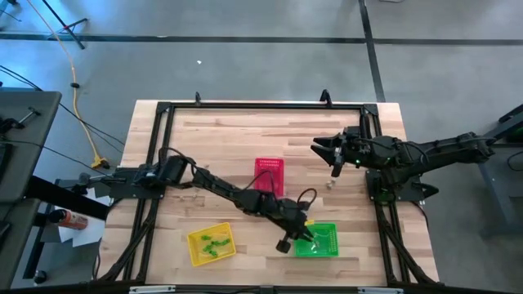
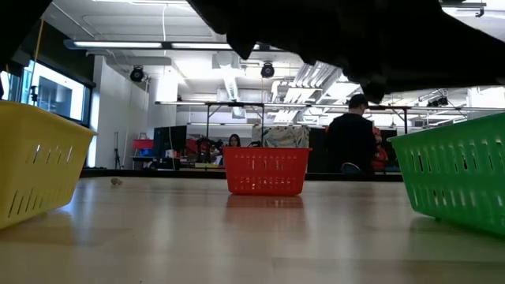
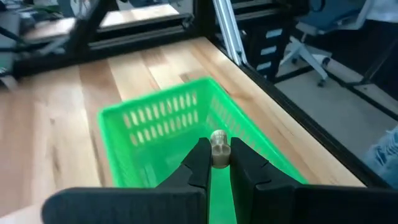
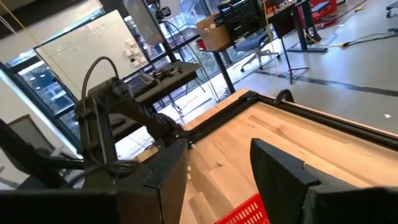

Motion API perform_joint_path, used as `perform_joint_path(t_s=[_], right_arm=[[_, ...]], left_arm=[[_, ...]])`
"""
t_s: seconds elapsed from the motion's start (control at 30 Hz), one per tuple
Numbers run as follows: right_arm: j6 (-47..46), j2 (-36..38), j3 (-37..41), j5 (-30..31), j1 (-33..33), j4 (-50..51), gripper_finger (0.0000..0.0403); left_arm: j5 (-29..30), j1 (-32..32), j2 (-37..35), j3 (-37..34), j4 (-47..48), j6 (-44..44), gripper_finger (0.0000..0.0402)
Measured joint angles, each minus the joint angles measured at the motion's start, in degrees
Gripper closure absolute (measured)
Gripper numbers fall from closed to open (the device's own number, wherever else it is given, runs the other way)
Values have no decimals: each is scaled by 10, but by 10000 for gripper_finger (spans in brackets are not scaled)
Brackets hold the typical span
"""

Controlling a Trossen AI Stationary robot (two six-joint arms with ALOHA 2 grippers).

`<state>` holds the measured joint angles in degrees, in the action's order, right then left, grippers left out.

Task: Sort Halloween decoration
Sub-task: Put the white skull toy into the green bin

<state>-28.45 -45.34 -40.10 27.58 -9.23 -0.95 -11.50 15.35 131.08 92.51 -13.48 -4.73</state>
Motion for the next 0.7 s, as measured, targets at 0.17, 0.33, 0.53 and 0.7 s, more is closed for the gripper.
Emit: perform_joint_path(t_s=[0.17, 0.33, 0.53, 0.7], right_arm=[[2, 0, 0, 3, 0, 1, 233], [3, 0, 0, 3, 0, 7, 233], [4, 0, 0, 2, 0, 12, 233], [4, 0, 0, 2, 0, 12, 233]], left_arm=[[-1, 5, 16, 0, 2, 0, 386], [0, 5, 16, 0, 0, -4, 350], [0, 1, 15, 0, 2, 11, 268], [-1, -6, -7, -1, 25, 46, 213]])
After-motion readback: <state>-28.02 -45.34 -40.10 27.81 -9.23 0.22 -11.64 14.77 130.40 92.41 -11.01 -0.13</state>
